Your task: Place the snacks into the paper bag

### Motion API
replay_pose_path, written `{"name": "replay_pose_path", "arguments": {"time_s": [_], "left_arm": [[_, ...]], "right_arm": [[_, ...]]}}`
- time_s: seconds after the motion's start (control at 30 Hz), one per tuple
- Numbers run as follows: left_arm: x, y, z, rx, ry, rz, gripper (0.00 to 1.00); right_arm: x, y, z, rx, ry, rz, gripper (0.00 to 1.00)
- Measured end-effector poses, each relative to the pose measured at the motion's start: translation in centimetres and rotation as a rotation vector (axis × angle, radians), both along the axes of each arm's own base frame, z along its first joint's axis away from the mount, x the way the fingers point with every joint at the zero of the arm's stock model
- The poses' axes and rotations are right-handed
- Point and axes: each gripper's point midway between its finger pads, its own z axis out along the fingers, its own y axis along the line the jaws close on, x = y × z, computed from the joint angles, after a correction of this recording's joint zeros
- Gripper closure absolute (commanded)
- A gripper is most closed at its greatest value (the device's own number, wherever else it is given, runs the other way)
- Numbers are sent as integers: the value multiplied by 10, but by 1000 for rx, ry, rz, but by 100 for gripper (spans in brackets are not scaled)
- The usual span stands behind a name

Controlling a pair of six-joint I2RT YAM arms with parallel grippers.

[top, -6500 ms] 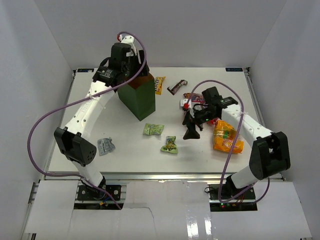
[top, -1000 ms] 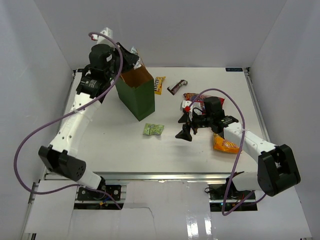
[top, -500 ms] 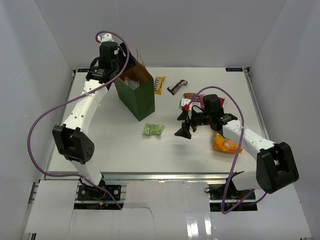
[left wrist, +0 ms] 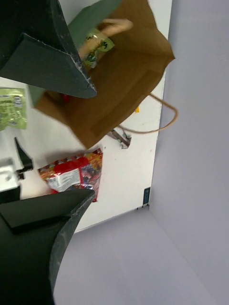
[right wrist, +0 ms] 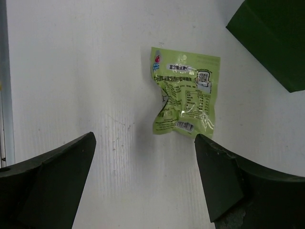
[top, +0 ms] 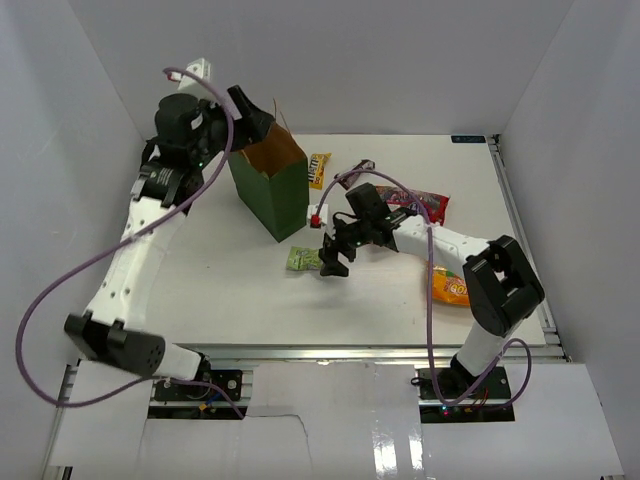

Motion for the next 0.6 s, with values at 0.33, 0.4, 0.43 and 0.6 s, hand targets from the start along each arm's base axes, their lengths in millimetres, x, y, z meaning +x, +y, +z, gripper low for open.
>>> {"name": "replay_pose_path", "arguments": {"time_s": [0.33,0.4,0.43,0.6], "left_arm": [[-184,60,1,-132,-191,48,11],[-200,68,-25,-161,-150,78,11],[-204,70,-41,-176,-118,92,11],[-221,78,-117,-243,57,156,11]], "right_arm": [[-8,40,-42,-134,-166,62,10],[-8,44,-51,-153,-207,108,10],[-5,47,-57,-167,-229,126,10],[20,58,-78,-217,-294,143,6]]}}
